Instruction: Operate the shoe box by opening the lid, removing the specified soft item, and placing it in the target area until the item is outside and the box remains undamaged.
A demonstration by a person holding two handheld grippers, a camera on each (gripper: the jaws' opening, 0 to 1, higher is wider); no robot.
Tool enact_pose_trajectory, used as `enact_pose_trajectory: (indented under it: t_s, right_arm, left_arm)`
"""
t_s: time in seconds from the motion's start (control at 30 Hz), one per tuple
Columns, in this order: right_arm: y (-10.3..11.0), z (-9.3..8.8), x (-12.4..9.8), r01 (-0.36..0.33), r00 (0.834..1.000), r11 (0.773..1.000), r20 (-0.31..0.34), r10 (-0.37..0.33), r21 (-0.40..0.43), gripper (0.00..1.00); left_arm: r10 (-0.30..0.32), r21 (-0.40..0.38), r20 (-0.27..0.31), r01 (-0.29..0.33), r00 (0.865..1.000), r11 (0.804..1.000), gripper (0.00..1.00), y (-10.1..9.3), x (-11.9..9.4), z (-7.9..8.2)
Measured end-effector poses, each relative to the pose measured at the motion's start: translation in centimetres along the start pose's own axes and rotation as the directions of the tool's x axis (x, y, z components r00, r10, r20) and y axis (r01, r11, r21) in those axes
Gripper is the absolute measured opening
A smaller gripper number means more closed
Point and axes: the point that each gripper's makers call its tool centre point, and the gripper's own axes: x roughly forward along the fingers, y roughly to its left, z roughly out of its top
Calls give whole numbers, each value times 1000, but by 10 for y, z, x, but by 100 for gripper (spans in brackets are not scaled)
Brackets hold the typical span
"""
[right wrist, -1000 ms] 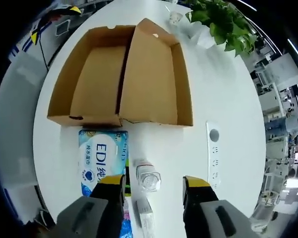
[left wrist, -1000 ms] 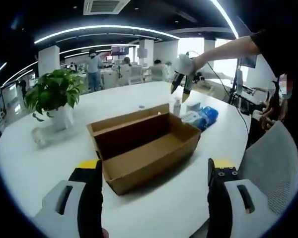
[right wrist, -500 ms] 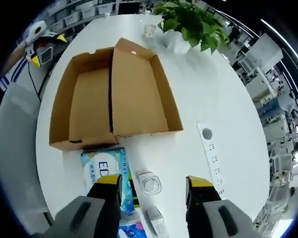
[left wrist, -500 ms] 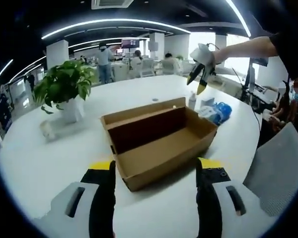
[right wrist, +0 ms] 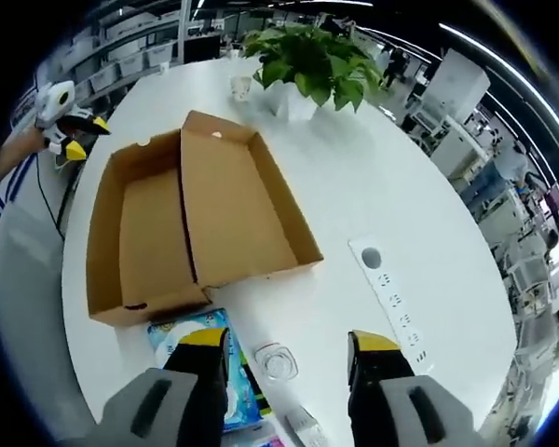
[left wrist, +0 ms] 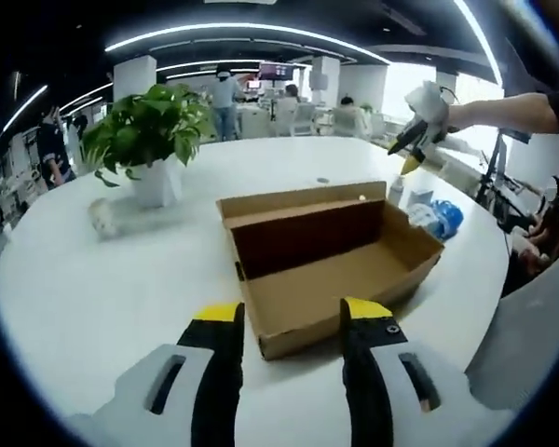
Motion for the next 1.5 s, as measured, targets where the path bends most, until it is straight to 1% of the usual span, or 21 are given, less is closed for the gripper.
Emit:
enact_pose_trajectory:
  t_s: [0.1, 0.2, 0.27, 0.3, 0.37, 0.47, 0.6, 0.63, 0.77, 0.8, 0.87, 0.97, 1.03, 1.1, 1.17, 1.27, 1.3, 1.4, 1.43, 1.47, 1.5]
  right_arm:
    - [2, 3, 2, 0, 1000, 999, 26, -1, 41, 47]
    - [5, 5, 5, -7, 999, 996, 49, 3, 87, 43]
    - [5, 5, 7, -7, 999, 993, 54, 1, 118, 41]
    - [6, 5, 9, -14, 998, 989, 59, 6, 146, 40]
    - [8, 6, 11, -20, 998, 984, 66, 9, 176, 40]
    - [8, 7, 13, -22, 997, 978, 75, 7, 210, 39]
    - [10, 13, 16, -38, 994, 958, 111, 6, 283, 35]
    - [10, 13, 16, -38, 994, 957, 113, 5, 288, 34]
    - [9, 18, 22, -48, 992, 924, 129, -1, 380, 32]
    - [8, 19, 23, -48, 992, 922, 129, -2, 384, 32]
    - [8, 22, 26, -55, 990, 910, 139, -4, 412, 30]
    - [8, 29, 31, -70, 987, 887, 161, -5, 457, 28]
    - [7, 32, 33, -76, 985, 869, 170, -10, 490, 28]
    - [4, 36, 36, -78, 983, 843, 180, -23, 532, 27]
    - [2, 37, 40, -73, 983, 828, 179, -34, 556, 26]
    - [-1, 37, 47, -64, 985, 802, 165, -43, 593, 25]
    - [-3, 35, 50, -47, 988, 795, 145, -52, 605, 25]
    - [-4, 34, 56, -32, 990, 778, 125, -60, 628, 25]
    - [-4, 35, 60, -40, 991, 740, 121, -56, 671, 25]
    - [-3, 35, 60, -40, 992, 731, 117, -55, 681, 25]
    - [-5, 39, 64, -53, 991, 689, 125, -56, 723, 25]
  left_arm:
    - [26, -33, -3, -26, 1000, 999, 37, 7, 5, 0]
    - [47, -48, -14, -48, 999, 998, 33, 12, 9, -2]
    - [57, -79, -24, -58, 998, 995, 30, 14, 13, -4]
    - [60, -86, -28, -62, 998, 994, 28, 15, 14, -5]
    - [65, -96, -39, -69, 997, 993, 26, 17, 17, -8]
    - [81, -110, -51, -86, 995, 990, 25, 21, 20, -13]
    - [102, -139, -75, -112, 992, 984, 20, 25, 23, -19]
    - [109, -153, -82, -120, 991, 981, 19, 26, 24, -21]
    - [120, -189, -104, -138, 987, 972, 14, 29, 28, -28]
    - [118, -200, -109, -138, 987, 970, 13, 29, 29, -30]
    - [121, -218, -119, -144, 986, 965, 11, 29, 30, -33]
    - [131, -263, -117, -158, 984, 952, 9, 32, 31, -34]
    - [138, -274, -120, -166, 983, 947, 7, 33, 32, -35]
    - [136, -283, -119, -165, 984, 945, 6, 32, 33, -36]
    - [138, -297, -119, -167, 983, 940, 5, 32, 33, -37]
    - [139, -314, -116, -169, 984, 934, 5, 33, 33, -39]
    - [139, -319, -115, -169, 984, 932, 5, 34, 34, -39]
    - [144, -323, -117, -174, 983, 930, 5, 34, 34, -39]
    - [149, -325, -118, -180, 982, 929, 4, 35, 34, -39]
    - [155, -323, -121, -187, 980, 928, 4, 35, 34, -39]
    - [160, -319, -123, -191, 979, 928, 4, 36, 35, -39]
